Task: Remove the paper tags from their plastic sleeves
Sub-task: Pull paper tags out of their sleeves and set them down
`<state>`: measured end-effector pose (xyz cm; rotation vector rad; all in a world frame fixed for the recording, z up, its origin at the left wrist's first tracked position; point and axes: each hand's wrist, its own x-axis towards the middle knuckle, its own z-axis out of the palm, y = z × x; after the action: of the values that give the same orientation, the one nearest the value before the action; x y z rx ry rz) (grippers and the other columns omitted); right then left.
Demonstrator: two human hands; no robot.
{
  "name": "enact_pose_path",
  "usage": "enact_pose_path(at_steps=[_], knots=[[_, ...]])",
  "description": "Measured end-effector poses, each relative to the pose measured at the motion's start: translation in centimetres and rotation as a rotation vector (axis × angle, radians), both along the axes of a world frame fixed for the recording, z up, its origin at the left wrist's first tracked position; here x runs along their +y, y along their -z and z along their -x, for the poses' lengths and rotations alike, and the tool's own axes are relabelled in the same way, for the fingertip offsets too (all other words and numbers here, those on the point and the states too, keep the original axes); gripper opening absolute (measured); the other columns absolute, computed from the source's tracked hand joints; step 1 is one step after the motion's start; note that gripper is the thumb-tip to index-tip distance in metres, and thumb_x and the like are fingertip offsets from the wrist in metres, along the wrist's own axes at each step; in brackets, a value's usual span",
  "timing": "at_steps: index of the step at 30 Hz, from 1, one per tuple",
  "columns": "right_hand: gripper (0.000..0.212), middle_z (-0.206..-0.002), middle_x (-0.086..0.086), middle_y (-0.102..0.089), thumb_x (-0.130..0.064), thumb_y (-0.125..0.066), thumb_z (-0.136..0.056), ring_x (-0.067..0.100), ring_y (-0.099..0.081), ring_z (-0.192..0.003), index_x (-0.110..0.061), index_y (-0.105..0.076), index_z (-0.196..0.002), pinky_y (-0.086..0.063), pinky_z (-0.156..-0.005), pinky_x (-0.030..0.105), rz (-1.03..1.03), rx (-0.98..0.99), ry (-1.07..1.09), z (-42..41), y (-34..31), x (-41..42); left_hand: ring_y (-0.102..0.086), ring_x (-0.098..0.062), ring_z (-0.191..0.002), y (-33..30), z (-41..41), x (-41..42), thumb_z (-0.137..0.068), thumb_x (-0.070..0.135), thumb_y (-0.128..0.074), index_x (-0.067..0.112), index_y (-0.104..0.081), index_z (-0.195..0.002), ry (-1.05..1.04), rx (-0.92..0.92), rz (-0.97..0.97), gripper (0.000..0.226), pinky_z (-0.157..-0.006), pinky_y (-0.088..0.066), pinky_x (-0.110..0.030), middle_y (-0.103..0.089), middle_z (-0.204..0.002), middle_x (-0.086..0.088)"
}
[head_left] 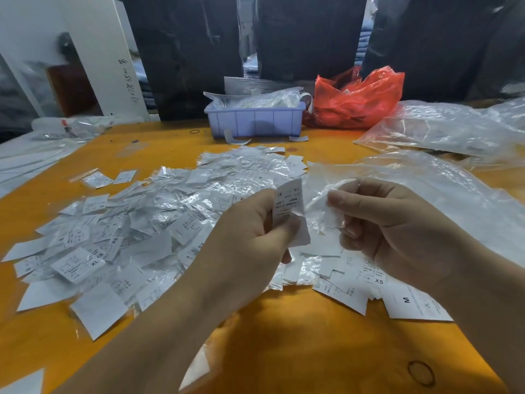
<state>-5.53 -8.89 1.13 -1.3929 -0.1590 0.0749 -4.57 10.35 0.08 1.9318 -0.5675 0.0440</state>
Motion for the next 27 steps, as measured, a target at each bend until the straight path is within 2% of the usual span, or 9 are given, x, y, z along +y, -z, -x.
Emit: enact_pose_path(at_steps=[2,6,9,13,16,18,21,23,27], knots=[[0.018,-0.060,0.006,-0.043,-0.022,-0.077,-0.060,0.011,-0.039,-0.047,-0.012,-0.064,-0.066,-0.036,-0.043,0.021,-0.056,0.007,0.017,0.0,0.0,0.0,-0.049,0.002,-0.042,0.0,0.0,0.0,-0.097,0.019,-0.056,0.022,-0.068,-0.090,0.023,0.002,0.008,0.014,-0.044,-0.033,-0.006,-0.060,-0.057,0.012],[0.014,-0.061,0.005,-0.044,-0.020,-0.076,-0.060,0.011,-0.039,-0.046,-0.013,-0.064,-0.063,-0.036,-0.042,0.021,-0.132,0.002,0.050,0.1,0.0,0.1,-0.051,-0.001,-0.049,0.1,0.0,-0.1,-0.100,0.026,-0.052,0.026,-0.068,-0.086,0.072,0.043,0.003,0.021,-0.048,-0.037,-0.009,-0.059,-0.059,0.014],[0.017,-0.059,0.004,-0.044,-0.019,-0.076,-0.059,0.011,-0.038,-0.045,-0.014,-0.059,-0.060,-0.035,-0.041,0.021,-0.180,-0.004,0.068,0.1,-0.1,0.0,-0.050,-0.002,-0.052,0.2,-0.1,-0.1,-0.091,0.036,-0.050,0.025,-0.068,-0.082,0.105,0.086,0.015,0.022,-0.051,-0.040,-0.014,-0.061,-0.062,0.010],[0.022,-0.056,0.002,-0.042,-0.022,-0.077,-0.056,0.011,-0.038,-0.044,-0.017,-0.056,-0.056,-0.037,-0.041,0.022,-0.182,-0.036,0.080,0.0,-0.1,0.0,-0.050,-0.004,-0.051,0.2,0.0,-0.1,-0.090,0.037,-0.048,0.024,-0.067,-0.085,0.103,0.071,-0.031,0.024,-0.053,-0.040,-0.025,-0.062,-0.063,0.008],[0.023,-0.049,0.001,-0.042,-0.025,-0.079,-0.056,0.014,-0.035,-0.041,-0.017,-0.058,-0.058,-0.034,-0.040,0.023,-0.073,-0.135,0.127,0.2,-0.2,0.0,-0.053,0.000,-0.049,0.2,-0.2,-0.1,-0.097,0.026,-0.053,0.026,-0.068,-0.092,0.060,0.065,-0.042,0.017,-0.050,-0.039,-0.015,-0.062,-0.061,0.013],[0.022,-0.047,0.003,-0.044,-0.028,-0.080,-0.059,0.017,-0.034,-0.041,-0.017,-0.061,-0.063,-0.034,-0.040,0.026,0.078,-0.253,0.184,0.5,-0.2,0.0,-0.052,0.002,-0.047,0.2,-0.2,0.0,-0.098,0.017,-0.053,0.022,-0.069,-0.092,0.037,0.064,-0.029,0.018,-0.045,-0.036,-0.008,-0.060,-0.057,0.017],[0.018,-0.050,0.014,-0.046,-0.028,-0.077,-0.070,0.031,-0.034,-0.045,-0.015,-0.065,-0.069,-0.035,-0.041,0.035,0.334,-0.446,0.315,1.0,-0.1,0.3,-0.047,0.002,-0.046,0.1,-0.2,0.1,-0.098,0.017,-0.053,0.020,-0.070,-0.088,0.029,0.063,-0.006,0.020,-0.044,-0.033,-0.006,-0.054,-0.053,0.017],[0.010,-0.052,0.016,-0.050,-0.021,-0.075,-0.077,0.037,-0.040,-0.047,-0.015,-0.067,-0.075,-0.038,-0.041,0.039,0.420,-0.520,0.362,1.2,0.0,0.6,-0.047,0.002,-0.048,0.0,-0.2,0.1,-0.099,0.020,-0.052,0.021,-0.071,-0.088,0.044,0.091,0.025,0.023,-0.046,-0.034,-0.007,-0.053,-0.054,0.018],[0.002,-0.052,0.013,-0.055,-0.019,-0.071,-0.083,0.025,-0.047,-0.042,-0.017,-0.072,-0.084,-0.045,-0.042,0.035,0.546,-0.589,0.399,1.4,0.1,0.7,-0.046,0.003,-0.046,-0.3,-0.1,0.0,-0.099,0.020,-0.050,0.022,-0.072,-0.088,0.100,0.203,0.109,0.025,-0.045,-0.034,-0.007,-0.053,-0.053,0.020]])
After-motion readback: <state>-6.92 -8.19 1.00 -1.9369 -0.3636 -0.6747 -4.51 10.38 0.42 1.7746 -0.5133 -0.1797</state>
